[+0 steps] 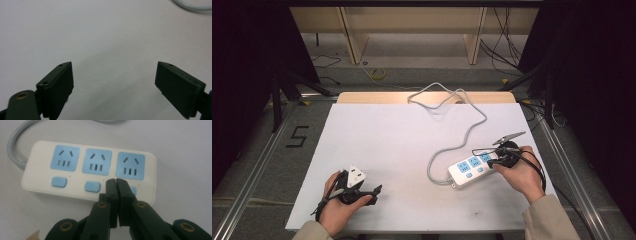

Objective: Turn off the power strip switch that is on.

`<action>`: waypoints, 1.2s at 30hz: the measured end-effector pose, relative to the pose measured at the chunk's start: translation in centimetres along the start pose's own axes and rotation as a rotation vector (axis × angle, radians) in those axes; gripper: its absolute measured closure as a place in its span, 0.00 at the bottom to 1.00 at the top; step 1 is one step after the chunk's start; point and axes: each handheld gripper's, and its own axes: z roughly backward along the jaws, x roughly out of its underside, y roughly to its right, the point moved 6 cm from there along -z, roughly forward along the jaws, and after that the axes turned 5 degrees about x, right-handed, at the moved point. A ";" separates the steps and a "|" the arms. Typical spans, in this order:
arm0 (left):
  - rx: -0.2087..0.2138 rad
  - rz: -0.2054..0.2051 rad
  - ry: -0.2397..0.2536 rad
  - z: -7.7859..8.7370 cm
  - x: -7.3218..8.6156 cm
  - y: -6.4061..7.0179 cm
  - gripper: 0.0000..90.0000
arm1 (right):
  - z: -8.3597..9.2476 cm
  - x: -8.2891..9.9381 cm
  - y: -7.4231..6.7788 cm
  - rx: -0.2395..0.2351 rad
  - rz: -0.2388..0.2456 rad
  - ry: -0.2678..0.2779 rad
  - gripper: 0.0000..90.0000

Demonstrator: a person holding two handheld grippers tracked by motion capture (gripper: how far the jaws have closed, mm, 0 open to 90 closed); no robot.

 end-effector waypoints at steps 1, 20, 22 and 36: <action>0.000 0.000 0.000 0.0 0.0 0.0 0.16 | 0.0 0.0 0.0 0.000 0.000 0.000 0.98; 0.001 0.000 -0.008 0.0 0.1 0.0 0.17 | 0.5 0.9 -0.8 -0.019 0.014 0.065 0.95; 0.002 0.003 -0.008 0.0 0.1 0.0 0.17 | 0.5 1.1 -0.8 -0.020 0.013 0.071 0.95; 0.002 0.002 -0.010 0.0 0.1 0.0 0.17 | 0.8 1.5 -1.8 -0.044 0.038 0.123 0.91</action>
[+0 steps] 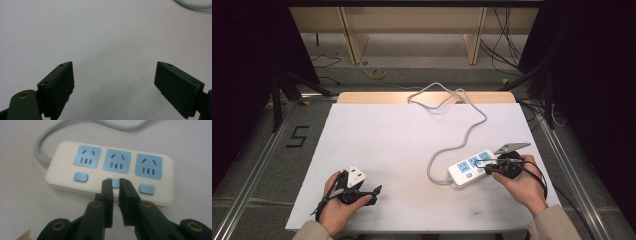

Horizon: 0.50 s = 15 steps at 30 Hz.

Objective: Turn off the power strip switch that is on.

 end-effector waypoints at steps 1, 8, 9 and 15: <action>0.000 0.000 0.000 0.0 0.0 0.0 0.17 | 0.0 0.1 -0.2 -0.001 0.006 0.003 0.91; -0.002 -0.001 -0.001 0.0 0.0 0.0 0.17 | 0.2 0.3 -0.9 -0.015 0.018 0.022 0.90; -0.002 -0.001 0.000 0.0 0.0 0.0 0.17 | 0.2 0.4 -1.0 -0.018 0.028 0.031 0.89; -0.002 -0.002 -0.001 0.0 0.0 0.0 0.18 | 0.3 0.7 -1.5 -0.032 0.037 0.056 0.87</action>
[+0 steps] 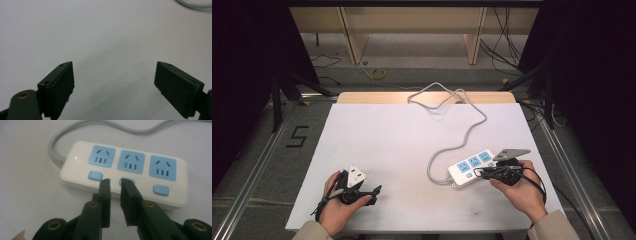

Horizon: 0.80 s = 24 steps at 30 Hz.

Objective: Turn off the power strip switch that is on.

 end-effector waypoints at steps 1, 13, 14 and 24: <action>0.000 0.000 0.000 0.0 0.0 0.0 0.18 | 0.0 0.0 0.0 0.000 0.000 0.000 0.87; 0.000 -0.003 -0.003 0.0 0.0 0.0 0.18 | -0.1 0.8 -0.9 -0.034 0.032 0.049 0.80; -0.001 -0.003 -0.003 0.0 0.0 0.0 0.18 | -0.1 0.8 -1.0 -0.035 0.032 0.052 0.79; -0.002 -0.005 -0.001 0.0 0.0 0.0 0.18 | 0.0 1.4 -1.1 -0.051 0.042 0.089 0.71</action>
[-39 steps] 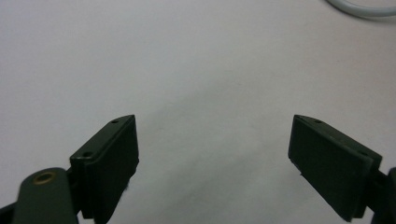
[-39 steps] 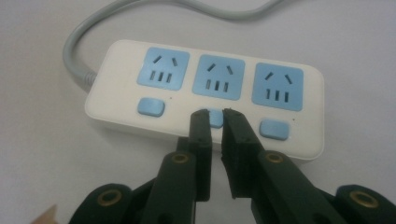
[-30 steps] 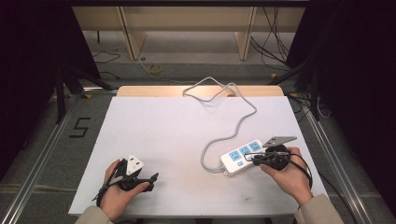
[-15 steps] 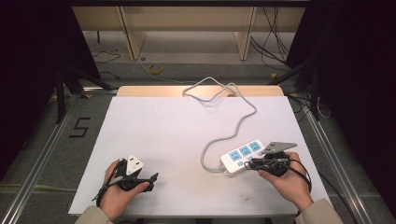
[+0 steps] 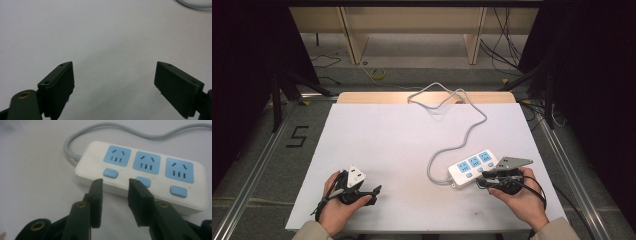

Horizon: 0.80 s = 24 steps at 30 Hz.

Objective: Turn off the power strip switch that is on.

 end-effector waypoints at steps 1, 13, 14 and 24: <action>0.002 0.002 0.000 0.0 0.0 0.0 0.18 | 0.0 0.1 0.0 0.000 -0.001 0.004 0.70; 0.001 0.001 0.000 0.0 0.0 0.0 0.18 | 0.2 0.9 -0.2 -0.012 0.021 0.049 0.62; 0.001 0.001 0.000 0.0 0.0 0.0 0.18 | 0.2 0.9 -0.2 -0.011 0.018 0.051 0.62; 0.001 0.000 0.002 0.0 0.0 0.0 0.18 | 0.2 1.8 -0.7 -0.012 0.022 0.072 0.55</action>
